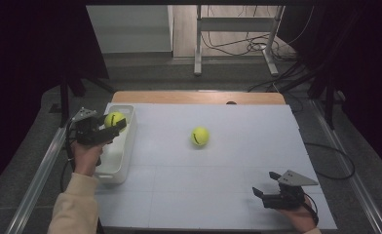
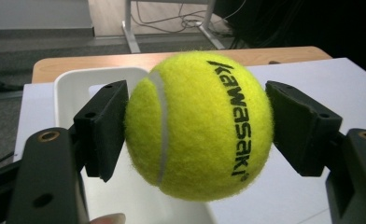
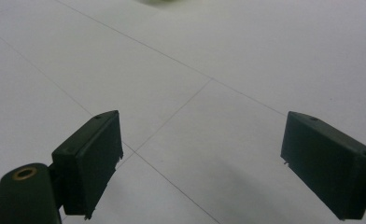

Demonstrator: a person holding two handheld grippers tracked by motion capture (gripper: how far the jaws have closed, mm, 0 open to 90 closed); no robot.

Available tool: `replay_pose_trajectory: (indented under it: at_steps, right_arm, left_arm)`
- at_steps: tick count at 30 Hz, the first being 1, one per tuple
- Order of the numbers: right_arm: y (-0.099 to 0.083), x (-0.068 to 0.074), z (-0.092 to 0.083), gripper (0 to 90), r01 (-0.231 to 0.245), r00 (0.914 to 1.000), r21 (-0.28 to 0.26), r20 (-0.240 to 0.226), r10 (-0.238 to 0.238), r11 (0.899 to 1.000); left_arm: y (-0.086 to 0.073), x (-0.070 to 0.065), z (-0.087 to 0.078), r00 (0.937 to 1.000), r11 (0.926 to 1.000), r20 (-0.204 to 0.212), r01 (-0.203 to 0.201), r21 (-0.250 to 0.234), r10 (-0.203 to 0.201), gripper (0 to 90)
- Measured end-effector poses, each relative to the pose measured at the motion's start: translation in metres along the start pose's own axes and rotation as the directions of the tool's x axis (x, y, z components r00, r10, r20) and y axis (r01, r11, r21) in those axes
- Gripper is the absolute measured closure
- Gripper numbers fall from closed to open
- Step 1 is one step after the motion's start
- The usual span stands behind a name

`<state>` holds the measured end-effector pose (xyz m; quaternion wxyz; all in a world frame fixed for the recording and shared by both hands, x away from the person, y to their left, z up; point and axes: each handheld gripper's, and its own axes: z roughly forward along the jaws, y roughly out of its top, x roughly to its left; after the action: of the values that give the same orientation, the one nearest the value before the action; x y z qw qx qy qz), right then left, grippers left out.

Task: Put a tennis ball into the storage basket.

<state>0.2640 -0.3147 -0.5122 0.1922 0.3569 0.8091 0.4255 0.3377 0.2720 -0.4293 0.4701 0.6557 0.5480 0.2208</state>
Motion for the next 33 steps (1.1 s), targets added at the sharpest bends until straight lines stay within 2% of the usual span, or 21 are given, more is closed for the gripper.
replay_pose_trajectory:
  at_steps: [4, 10, 17, 28, 33]
  right_arm:
    - [0.0, 0.0, 0.0, 13.1, 0.004, 1.0, -0.001, -0.001, -0.004, 1.0]
    - [0.0, 0.0, 0.0, 13.1, 0.004, 1.0, 0.001, -0.001, -0.004, 1.0]
    - [0.0, 0.0, 0.0, 13.1, 0.002, 1.0, 0.0, -0.002, -0.002, 1.0]
    - [0.0, 0.0, 0.0, 13.1, -0.001, 1.0, 0.001, -0.003, 0.001, 1.0]
    - [0.0, 0.0, 0.0, 13.1, -0.002, 1.0, 0.003, -0.004, 0.002, 1.0]
  left_arm:
    - [0.002, 0.005, 0.005, 0.9998, 0.9998, -0.019, 0.007, 0.018, -0.007, 25.8]
    - [0.008, 0.013, 0.018, 0.9985, 0.9973, -0.055, 0.008, 0.073, -0.004, 25.7]
    - [0.009, 0.018, 0.027, 0.9973, 0.9927, -0.073, 0.007, 0.121, 0.002, 25.7]
    - [0.008, 0.02, 0.03, 0.996, 0.9871, -0.088, -0.004, 0.16, 0.018, 25.7]
    - [0.008, 0.021, 0.031, 0.9954, 0.9868, -0.093, -0.008, 0.161, 0.023, 25.6]
